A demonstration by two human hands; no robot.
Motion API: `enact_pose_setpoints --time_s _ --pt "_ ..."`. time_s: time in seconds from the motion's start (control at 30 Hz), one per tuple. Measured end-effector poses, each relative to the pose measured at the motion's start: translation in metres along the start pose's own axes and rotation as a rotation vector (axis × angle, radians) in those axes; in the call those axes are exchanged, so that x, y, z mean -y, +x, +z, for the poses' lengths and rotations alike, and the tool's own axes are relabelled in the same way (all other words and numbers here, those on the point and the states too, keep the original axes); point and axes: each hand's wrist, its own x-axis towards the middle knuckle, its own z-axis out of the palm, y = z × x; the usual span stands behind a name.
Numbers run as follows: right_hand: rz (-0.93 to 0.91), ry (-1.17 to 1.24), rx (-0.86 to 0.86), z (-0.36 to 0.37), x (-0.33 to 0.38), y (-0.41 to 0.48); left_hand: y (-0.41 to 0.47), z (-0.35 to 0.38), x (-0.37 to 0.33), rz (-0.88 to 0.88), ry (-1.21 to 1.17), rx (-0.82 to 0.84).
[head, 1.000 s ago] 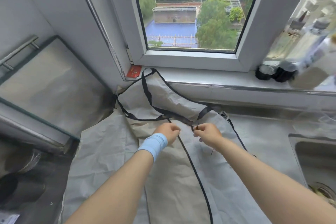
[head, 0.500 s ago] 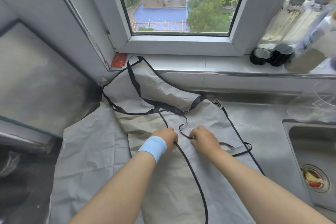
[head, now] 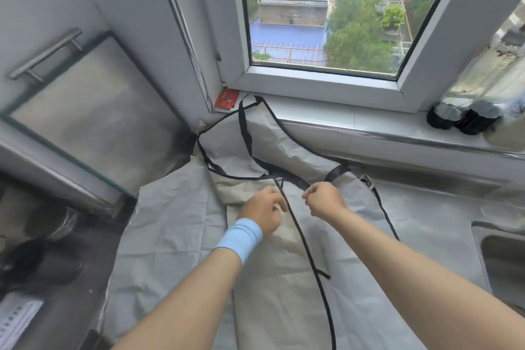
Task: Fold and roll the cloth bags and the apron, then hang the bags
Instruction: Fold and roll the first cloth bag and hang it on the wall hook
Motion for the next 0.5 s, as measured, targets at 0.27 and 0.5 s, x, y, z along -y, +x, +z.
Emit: enact_pose_setpoints --time_s 0.27,0.5 --pt "-0.551 -0.361 0.006 0.074 0.090 0.017 0.011 -0.056 0.089 -0.587 -0.132 -0.142" --pt "-0.548 -0.552 0.039 0.154 0.156 0.056 0.016 -0.073 0.141 -0.783 -0.252 0.174"
